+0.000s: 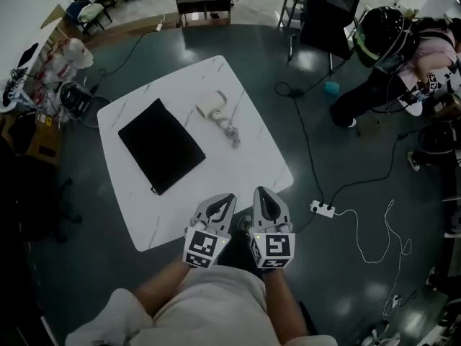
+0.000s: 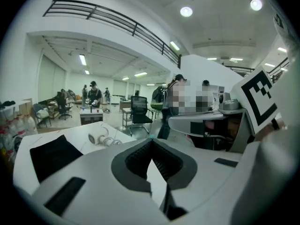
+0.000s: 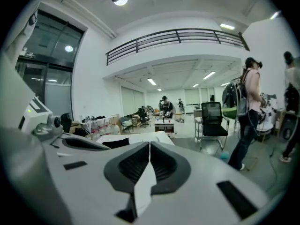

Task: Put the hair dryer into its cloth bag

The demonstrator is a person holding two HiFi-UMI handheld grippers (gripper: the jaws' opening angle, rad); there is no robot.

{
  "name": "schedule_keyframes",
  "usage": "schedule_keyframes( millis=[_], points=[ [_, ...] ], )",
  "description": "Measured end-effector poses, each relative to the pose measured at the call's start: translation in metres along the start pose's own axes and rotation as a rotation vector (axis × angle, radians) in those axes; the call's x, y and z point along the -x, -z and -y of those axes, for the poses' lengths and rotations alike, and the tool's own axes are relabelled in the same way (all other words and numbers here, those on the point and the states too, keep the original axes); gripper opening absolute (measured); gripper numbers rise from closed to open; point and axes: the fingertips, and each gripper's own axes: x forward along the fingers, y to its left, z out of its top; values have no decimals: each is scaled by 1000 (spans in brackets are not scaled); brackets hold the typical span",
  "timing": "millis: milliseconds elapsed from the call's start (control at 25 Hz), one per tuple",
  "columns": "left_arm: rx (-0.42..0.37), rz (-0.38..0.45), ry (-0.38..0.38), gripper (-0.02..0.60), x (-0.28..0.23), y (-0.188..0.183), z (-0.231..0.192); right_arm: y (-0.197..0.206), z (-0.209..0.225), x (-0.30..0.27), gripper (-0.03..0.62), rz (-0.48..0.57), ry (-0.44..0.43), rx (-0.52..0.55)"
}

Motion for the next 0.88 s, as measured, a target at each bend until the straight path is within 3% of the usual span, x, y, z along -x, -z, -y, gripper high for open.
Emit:
schedule_keyframes(
  millis=[160,400,640,880],
  points=[
    [31,-50,-168,8,-9,13,-31,9,-4,-40,17,-37,-162,-2],
    [110,-95,-347,8,-2,36,-50,30,-24,-76,17,-110,-358,17],
    [162,-126,-481,8,24,55,-74,60,-59,-90,17,-216,-479,-5],
    [200,-147,-553,8,41,77,-101,88,-91,-114,18,-302,-573,-51]
  ],
)
